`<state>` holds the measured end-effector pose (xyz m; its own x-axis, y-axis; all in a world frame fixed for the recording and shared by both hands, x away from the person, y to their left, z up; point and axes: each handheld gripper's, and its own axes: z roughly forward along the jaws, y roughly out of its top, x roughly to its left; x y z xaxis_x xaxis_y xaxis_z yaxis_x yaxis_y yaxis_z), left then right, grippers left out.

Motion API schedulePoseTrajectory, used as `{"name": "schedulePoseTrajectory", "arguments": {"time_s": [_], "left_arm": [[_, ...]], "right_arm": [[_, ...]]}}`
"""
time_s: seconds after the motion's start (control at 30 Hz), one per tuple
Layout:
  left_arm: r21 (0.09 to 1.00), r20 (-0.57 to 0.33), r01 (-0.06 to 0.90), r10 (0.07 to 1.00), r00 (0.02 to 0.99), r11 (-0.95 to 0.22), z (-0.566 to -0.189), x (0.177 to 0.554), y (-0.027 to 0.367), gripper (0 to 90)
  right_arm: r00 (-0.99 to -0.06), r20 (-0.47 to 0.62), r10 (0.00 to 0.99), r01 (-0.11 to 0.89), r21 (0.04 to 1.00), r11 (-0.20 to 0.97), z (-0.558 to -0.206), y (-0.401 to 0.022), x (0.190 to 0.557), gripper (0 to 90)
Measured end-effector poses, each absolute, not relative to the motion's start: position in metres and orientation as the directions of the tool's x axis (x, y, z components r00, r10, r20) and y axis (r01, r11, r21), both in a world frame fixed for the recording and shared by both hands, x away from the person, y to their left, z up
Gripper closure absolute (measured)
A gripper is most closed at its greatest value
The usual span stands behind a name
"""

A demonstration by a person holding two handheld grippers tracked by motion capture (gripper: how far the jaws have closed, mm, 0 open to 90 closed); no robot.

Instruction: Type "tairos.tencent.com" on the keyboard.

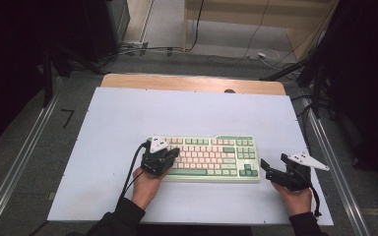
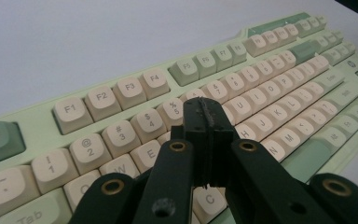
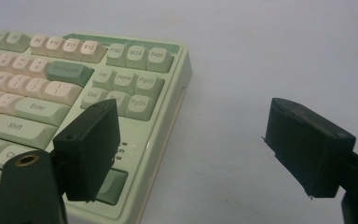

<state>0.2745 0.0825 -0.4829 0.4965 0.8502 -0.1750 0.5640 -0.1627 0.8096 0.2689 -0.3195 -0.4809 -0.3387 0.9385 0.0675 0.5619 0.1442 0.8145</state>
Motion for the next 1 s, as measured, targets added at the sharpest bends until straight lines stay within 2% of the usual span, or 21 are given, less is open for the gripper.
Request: {"name": "schedulePoseTrajectory", "arguments": {"time_s": [0.4,1.0], "left_arm": [[0.779,-0.198,0.602,0.840,0.504,-0.178,-0.487,0.290,0.065,90.0],[0.762,-0.197,0.620,0.846,0.496,-0.186,-0.489,0.293,0.064,90.0]], "right_arm": [[-0.337,0.070,0.939,0.564,0.813,0.142,-0.481,-0.319,0.268,16.2],[-0.338,0.070,0.939,0.567,0.811,0.143,-0.481,-0.319,0.268,16.2]]}}
